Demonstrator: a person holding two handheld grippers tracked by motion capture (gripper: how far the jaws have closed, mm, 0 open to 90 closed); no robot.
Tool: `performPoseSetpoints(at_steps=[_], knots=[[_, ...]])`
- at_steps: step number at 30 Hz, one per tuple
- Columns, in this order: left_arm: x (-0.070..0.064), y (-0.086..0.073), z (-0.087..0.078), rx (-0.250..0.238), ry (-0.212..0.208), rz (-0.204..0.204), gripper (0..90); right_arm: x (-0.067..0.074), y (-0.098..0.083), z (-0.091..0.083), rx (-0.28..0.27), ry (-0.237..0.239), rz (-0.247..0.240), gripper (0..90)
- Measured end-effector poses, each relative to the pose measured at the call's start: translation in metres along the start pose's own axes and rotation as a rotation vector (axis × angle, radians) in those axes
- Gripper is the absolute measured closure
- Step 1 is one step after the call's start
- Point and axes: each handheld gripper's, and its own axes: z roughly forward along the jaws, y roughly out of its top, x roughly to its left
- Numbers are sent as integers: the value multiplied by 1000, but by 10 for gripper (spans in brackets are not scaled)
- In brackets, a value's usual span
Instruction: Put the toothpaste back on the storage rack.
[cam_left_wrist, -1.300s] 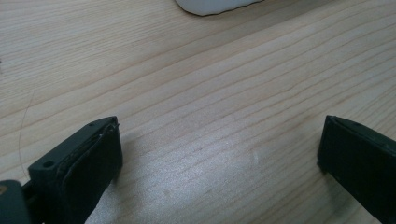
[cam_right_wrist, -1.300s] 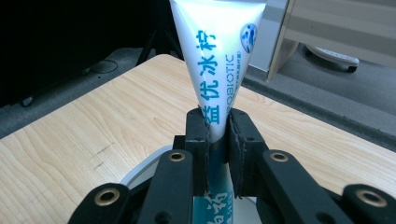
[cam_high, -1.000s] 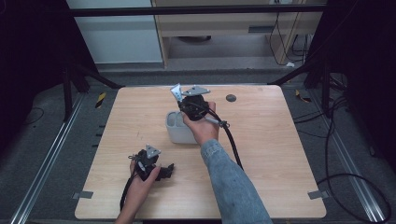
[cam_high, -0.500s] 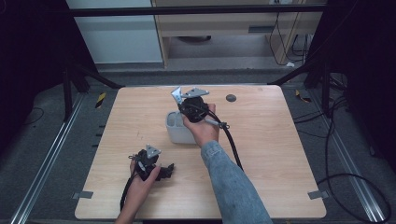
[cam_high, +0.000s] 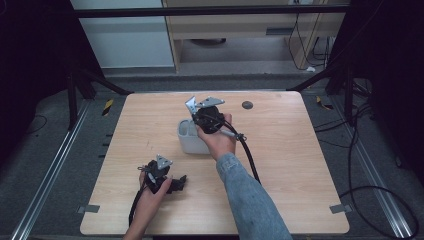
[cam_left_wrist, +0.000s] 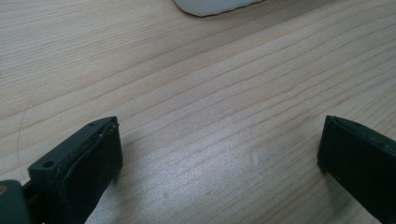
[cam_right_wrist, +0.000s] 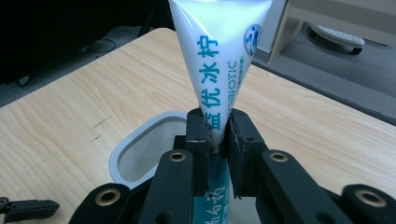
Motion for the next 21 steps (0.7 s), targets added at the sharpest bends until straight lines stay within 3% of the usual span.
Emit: performPoseSetpoints(at_steps=[21], knots=[[0,0,0,0,0,0,0,6,-5,5,25,7,-31,798]])
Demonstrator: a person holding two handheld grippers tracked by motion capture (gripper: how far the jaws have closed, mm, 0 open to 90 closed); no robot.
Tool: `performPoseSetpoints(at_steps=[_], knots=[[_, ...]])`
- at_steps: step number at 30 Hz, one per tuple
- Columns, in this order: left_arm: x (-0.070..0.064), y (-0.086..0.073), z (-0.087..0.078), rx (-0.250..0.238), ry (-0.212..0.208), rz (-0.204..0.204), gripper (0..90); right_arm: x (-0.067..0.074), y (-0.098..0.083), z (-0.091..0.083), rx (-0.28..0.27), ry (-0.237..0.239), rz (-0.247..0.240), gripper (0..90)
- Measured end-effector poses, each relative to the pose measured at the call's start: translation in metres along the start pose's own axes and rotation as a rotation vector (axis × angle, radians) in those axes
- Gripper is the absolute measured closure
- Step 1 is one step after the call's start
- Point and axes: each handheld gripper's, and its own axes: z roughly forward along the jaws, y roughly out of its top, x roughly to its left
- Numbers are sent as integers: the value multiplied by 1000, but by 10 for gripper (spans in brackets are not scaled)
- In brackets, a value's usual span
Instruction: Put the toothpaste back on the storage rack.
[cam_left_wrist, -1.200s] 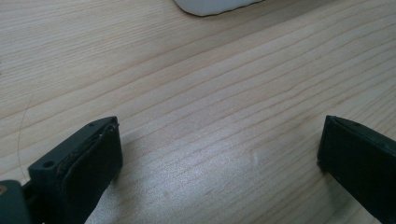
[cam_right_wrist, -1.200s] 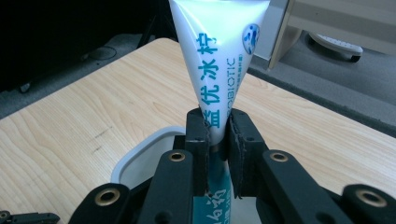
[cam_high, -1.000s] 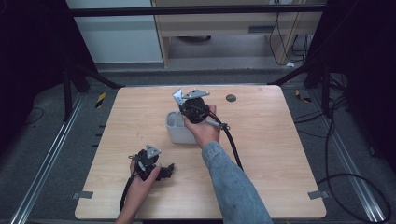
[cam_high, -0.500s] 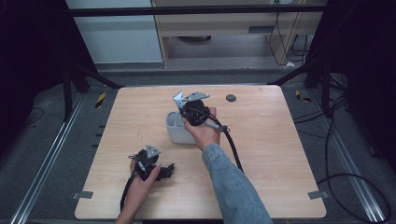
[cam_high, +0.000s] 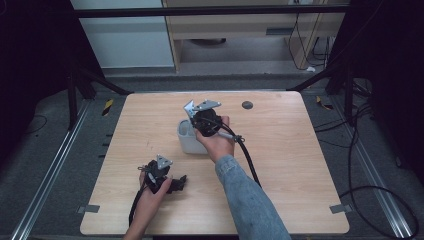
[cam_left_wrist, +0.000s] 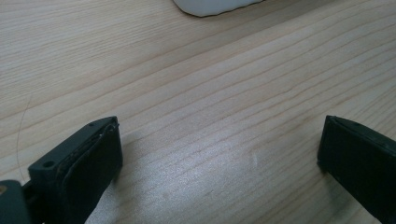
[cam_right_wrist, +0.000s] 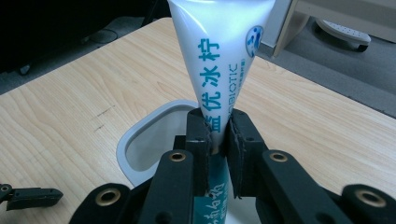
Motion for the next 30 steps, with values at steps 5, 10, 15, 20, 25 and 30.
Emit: performPoseSetpoints(at_steps=[5,10,15,20,25,30], knots=[[0,0,0,0,-1,1,0,1,-1,2,9,6,-8,798],[0,0,0,0,-1,0,0,3,-1,3,11,8,-7,798],[0,0,0,0,-1,1,0,3,-2,3,21,7,-7,798],[0,0,0,0,-2,1,0,2,-2,3,28,5,-9,798],[0,0,0,0,-2,1,0,2,-3,4,32,4,-9,797],[0,0,0,0,-2,1,0,2,-4,6,38,3,1,797]])
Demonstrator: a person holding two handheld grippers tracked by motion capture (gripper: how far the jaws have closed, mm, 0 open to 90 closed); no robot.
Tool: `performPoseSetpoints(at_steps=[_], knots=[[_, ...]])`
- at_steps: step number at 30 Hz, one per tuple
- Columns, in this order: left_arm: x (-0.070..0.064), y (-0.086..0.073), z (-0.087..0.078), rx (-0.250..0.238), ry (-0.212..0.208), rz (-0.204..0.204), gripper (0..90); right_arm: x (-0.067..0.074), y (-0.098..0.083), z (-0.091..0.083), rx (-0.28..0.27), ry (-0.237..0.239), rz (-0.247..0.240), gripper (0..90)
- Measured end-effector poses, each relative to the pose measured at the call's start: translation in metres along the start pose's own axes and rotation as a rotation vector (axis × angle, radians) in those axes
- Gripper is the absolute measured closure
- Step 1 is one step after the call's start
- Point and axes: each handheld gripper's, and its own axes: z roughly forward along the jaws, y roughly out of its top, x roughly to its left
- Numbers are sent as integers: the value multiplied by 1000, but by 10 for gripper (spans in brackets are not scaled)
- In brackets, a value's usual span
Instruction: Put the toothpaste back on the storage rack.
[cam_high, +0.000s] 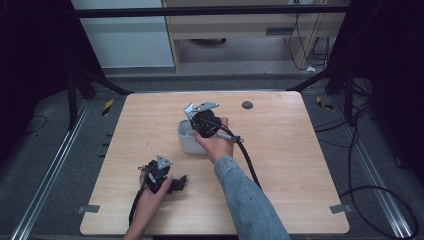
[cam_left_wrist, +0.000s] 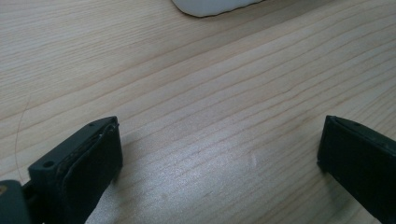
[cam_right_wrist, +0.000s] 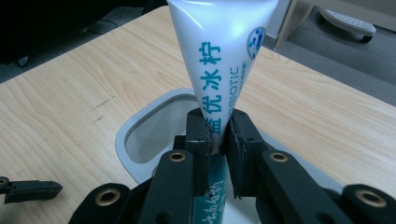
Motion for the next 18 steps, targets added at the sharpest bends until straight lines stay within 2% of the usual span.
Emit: performPoseSetpoints(at_steps=[18], knots=[[0,0,0,0,0,0,0,-3,-4,3,6,-6,24,792]])
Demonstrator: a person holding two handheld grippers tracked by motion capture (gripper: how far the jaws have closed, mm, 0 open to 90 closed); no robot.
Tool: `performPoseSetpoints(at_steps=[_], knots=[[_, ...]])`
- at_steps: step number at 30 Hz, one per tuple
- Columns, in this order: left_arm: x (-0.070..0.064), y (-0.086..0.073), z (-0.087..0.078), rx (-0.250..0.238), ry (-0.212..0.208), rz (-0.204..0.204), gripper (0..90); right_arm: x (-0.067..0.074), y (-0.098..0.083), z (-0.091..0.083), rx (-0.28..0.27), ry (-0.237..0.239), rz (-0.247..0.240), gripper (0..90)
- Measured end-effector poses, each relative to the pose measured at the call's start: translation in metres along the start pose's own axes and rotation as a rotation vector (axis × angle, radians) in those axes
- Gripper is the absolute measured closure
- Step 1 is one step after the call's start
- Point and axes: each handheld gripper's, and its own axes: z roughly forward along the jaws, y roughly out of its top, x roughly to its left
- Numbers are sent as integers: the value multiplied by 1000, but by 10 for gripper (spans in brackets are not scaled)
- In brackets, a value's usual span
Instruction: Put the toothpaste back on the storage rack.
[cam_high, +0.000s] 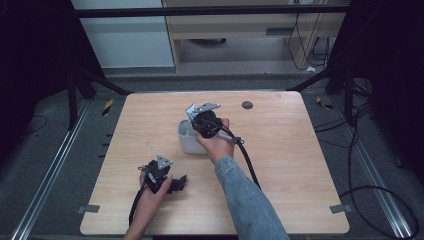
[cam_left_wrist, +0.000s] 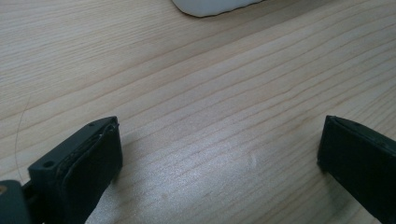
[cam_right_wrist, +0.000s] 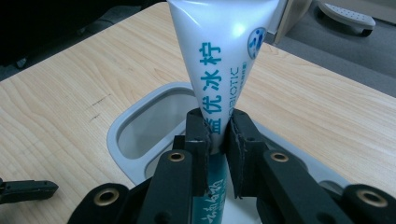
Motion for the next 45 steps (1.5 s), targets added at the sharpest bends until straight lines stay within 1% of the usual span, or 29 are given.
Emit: performPoseSetpoints(at_steps=[4,14,30,37,45], knots=[[0,0,0,0,0,0,0,-1,0,0,0,-8,9,789],[0,0,0,0,0,0,0,1,2,3,5,-3,4,786],[0,0,0,1,0,0,0,-1,5,7,16,-4,11,783],[0,0,0,0,0,1,0,0,5,7,17,3,16,781],[0,0,0,0,0,0,0,0,5,5,11,-3,6,774]])
